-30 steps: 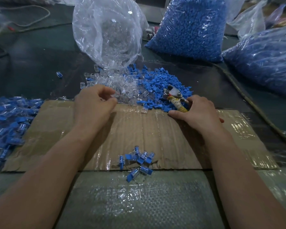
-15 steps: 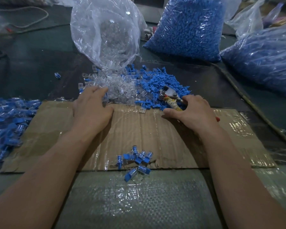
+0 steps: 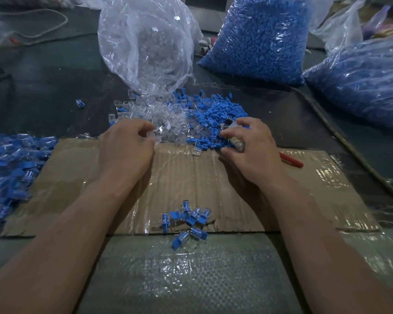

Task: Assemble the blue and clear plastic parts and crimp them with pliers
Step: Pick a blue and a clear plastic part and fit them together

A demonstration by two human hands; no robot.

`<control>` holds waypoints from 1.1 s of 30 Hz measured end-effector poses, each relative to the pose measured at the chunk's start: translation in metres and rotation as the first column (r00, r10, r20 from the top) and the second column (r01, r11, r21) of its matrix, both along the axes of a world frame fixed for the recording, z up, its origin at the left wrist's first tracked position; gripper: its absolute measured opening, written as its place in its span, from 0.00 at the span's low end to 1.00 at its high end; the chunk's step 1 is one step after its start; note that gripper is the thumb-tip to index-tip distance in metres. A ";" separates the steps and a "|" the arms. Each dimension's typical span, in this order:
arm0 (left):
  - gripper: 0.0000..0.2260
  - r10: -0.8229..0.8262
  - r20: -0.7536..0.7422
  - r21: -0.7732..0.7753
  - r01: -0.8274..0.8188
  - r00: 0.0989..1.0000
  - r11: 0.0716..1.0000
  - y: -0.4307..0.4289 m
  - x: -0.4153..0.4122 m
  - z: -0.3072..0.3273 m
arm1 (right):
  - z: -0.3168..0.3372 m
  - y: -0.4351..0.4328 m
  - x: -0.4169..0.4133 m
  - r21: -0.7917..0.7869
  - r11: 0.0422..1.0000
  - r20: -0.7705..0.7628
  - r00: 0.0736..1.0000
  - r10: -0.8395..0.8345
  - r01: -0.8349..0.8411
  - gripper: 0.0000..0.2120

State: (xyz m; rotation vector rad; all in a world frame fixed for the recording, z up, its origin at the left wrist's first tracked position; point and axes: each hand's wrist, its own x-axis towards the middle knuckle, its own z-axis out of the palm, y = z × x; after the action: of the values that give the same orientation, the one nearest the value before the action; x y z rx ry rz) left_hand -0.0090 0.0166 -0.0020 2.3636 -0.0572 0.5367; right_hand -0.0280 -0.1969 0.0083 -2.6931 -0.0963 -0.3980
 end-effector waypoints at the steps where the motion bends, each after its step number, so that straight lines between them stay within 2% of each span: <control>1: 0.10 -0.017 0.017 -0.031 0.018 1.000 0.999 -0.001 -0.001 0.002 | 0.000 0.002 0.000 -0.011 1.000 0.020 1.000 0.015 -0.015 0.16; 3: 0.08 -0.090 0.026 -0.074 0.092 0.996 0.993 -0.006 -0.005 0.004 | 0.001 0.008 -0.001 -0.036 0.998 0.072 0.996 0.058 -0.055 0.15; 5: 0.05 -0.200 -0.036 -0.138 0.193 0.979 0.971 -0.011 -0.009 0.004 | 0.000 0.015 -0.001 -0.067 0.993 0.105 0.989 0.100 -0.093 0.12; 8: 0.02 -0.367 -0.166 -0.439 0.264 0.915 0.859 -0.018 -0.015 0.005 | -0.003 0.026 0.000 -0.143 0.981 0.112 0.982 0.150 -0.133 0.11; 9: 0.04 -0.399 -0.179 -0.494 0.269 0.899 0.827 -0.019 -0.015 0.005 | -0.005 0.029 0.000 -0.172 0.975 0.097 0.982 0.160 -0.141 0.12; 12: 0.10 -0.447 -0.187 -0.514 0.301 0.875 0.803 -0.021 -0.015 0.005 | -0.009 0.030 0.003 -0.265 0.953 0.018 0.988 0.154 -0.144 0.14; 19: 0.11 -0.488 -0.235 -0.645 0.241 0.841 0.725 -0.018 -0.013 0.005 | -0.009 0.031 0.005 -0.263 0.955 -0.017 0.991 0.136 -0.136 0.08; 22: 0.12 -0.491 -0.241 -0.653 0.234 0.837 0.720 -0.017 -0.013 0.005 | -0.008 0.030 0.004 -0.221 0.965 -0.011 0.990 0.140 -0.139 0.05; 24: 0.12 -0.507 -0.242 -0.671 0.234 0.827 0.703 -0.018 -0.013 0.006 | -0.008 0.029 0.003 -0.166 0.976 0.002 0.990 0.142 -0.140 0.08; 27: 0.10 -0.550 -0.227 -0.767 0.201 0.803 0.609 -0.019 -0.016 0.008 | -0.006 0.027 0.000 -0.087 0.986 0.032 0.989 0.144 -0.140 0.16; 33: 0.05 -0.579 -0.223 -0.831 0.158 0.784 0.534 -0.022 -0.018 0.011 | -0.001 0.027 -0.007 0.252 0.956 0.088 0.988 0.130 -0.148 0.08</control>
State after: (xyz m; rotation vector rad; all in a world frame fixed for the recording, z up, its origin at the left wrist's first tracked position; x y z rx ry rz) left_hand -0.0267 -0.0055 0.0085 1.4543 -0.0956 -0.2559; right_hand -0.0347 -0.1702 0.0076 -2.3995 -0.2370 -0.4303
